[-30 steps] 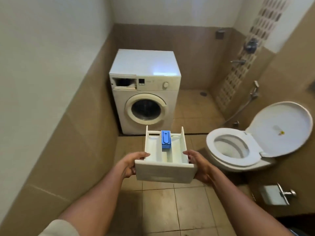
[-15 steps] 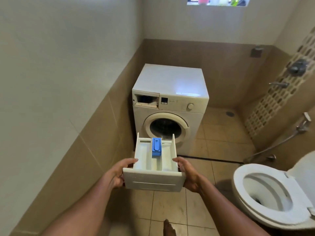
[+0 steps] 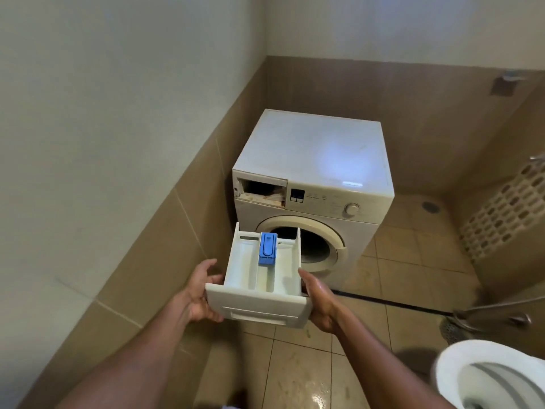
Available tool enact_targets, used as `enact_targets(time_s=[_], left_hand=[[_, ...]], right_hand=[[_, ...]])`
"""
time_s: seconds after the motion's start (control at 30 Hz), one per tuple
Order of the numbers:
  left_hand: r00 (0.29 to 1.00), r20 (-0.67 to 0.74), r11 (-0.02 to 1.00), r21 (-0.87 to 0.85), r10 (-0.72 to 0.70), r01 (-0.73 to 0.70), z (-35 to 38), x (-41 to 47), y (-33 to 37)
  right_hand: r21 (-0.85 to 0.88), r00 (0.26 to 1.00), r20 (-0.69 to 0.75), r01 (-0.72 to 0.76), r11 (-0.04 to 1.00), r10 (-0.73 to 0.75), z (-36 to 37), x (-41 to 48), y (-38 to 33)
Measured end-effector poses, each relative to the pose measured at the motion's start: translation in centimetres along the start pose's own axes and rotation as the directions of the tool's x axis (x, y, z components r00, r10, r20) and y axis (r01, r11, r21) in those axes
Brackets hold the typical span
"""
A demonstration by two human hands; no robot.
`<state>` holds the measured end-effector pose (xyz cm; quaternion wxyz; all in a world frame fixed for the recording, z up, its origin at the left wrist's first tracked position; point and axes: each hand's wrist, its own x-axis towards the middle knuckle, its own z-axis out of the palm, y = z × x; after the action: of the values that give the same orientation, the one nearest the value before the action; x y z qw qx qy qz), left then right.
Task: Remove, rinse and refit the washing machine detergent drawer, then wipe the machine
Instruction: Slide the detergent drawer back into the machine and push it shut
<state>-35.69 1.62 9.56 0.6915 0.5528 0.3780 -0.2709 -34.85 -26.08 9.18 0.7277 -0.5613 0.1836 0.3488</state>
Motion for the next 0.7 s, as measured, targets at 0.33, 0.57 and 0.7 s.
enact_targets(time_s=[0.33,0.57,0.7], left_hand=[[0.999,0.033,0.999,-0.024,-0.020,0.021,-1.3,10.9,10.2],[0.995,0.066,0.998,0.001,-0.069,0.069,-2.7,18.3,15.0],[0.995,0.066,0.997,0.007,-0.077,0.077,-3.2,20.3,16.4]], right_hand=[[-0.017,0.986,-0.169,-0.018,1.000,0.015,2.9,12.5,-5.6],[-0.034,0.960,-0.277,-0.056,0.998,0.044,4.3,20.3,-8.8],[-0.016,0.954,-0.291,-0.082,0.997,0.073,5.1,22.5,-10.0]])
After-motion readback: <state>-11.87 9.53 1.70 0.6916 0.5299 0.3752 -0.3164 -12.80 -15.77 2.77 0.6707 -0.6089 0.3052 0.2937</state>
